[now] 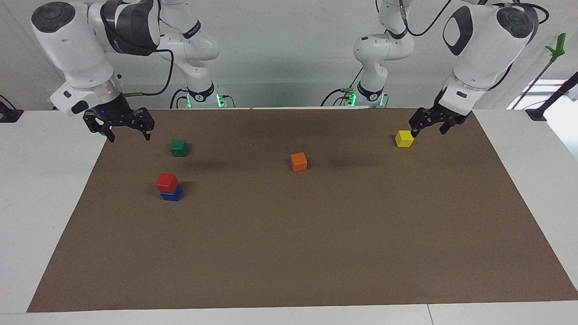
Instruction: Transfer red block to right arm and stack on blue block
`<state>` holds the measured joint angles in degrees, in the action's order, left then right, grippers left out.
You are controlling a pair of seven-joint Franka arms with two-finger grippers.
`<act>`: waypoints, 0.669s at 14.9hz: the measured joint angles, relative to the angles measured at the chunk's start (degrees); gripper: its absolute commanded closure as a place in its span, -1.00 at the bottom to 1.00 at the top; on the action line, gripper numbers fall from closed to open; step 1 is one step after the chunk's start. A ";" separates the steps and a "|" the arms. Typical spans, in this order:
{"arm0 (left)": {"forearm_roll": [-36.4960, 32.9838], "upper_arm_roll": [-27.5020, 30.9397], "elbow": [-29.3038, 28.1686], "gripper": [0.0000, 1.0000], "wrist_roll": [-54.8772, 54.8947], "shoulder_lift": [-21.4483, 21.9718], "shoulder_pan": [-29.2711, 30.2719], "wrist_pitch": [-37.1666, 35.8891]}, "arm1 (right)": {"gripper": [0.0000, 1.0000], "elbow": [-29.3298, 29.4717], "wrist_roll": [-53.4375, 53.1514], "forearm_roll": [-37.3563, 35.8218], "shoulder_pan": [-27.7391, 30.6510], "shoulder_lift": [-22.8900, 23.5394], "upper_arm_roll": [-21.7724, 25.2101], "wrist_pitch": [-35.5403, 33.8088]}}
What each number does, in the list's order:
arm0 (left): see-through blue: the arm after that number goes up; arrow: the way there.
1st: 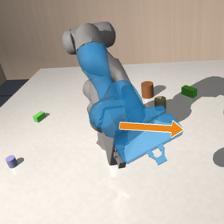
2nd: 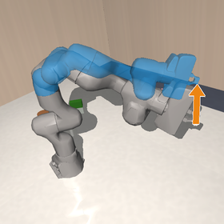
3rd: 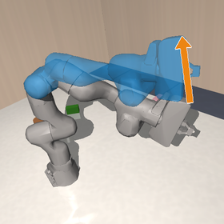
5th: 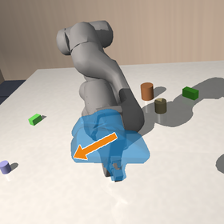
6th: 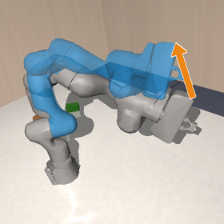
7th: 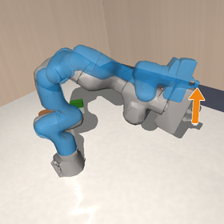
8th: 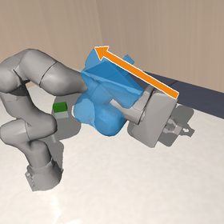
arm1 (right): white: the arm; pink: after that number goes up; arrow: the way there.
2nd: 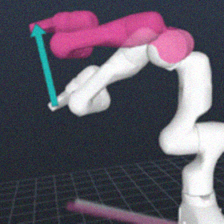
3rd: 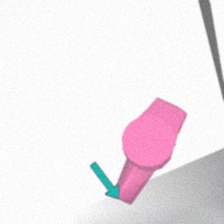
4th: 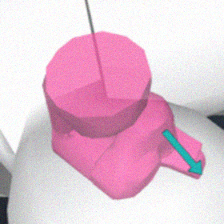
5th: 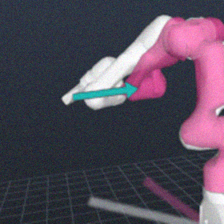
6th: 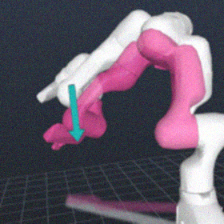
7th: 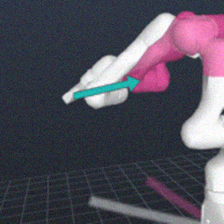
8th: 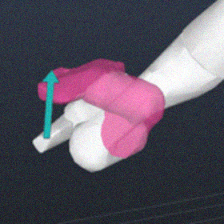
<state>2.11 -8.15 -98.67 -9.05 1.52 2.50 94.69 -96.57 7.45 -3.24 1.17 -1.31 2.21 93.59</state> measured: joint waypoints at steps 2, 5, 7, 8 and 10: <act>-0.35 0.00 0.00 -1.00 0.00 0.00 0.00 0.00 | -1.00 3.11 0.17 0.22 0.12 -0.06 0.00 -3.78; -0.44 0.01 0.00 -1.00 0.00 0.00 0.00 0.00 | -1.00 5.68 0.42 1.87 3.74 -0.06 -1.93 -5.08; -0.46 0.15 0.00 -1.00 0.00 0.00 0.02 0.01 | -1.00 8.12 1.36 2.11 5.45 0.20 -2.98 -7.54; -0.47 0.25 0.00 -1.00 0.00 0.00 0.04 0.01 | -1.00 9.22 1.62 2.12 5.38 0.55 -2.99 -9.14; -0.47 0.41 0.00 -1.00 0.00 0.00 0.06 0.01 | -1.00 10.21 1.64 2.11 4.92 1.33 -2.88 -10.58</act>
<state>1.64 -7.74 -98.68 -9.05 1.53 2.55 94.70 -86.37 9.09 -1.12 6.09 0.02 -0.67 83.00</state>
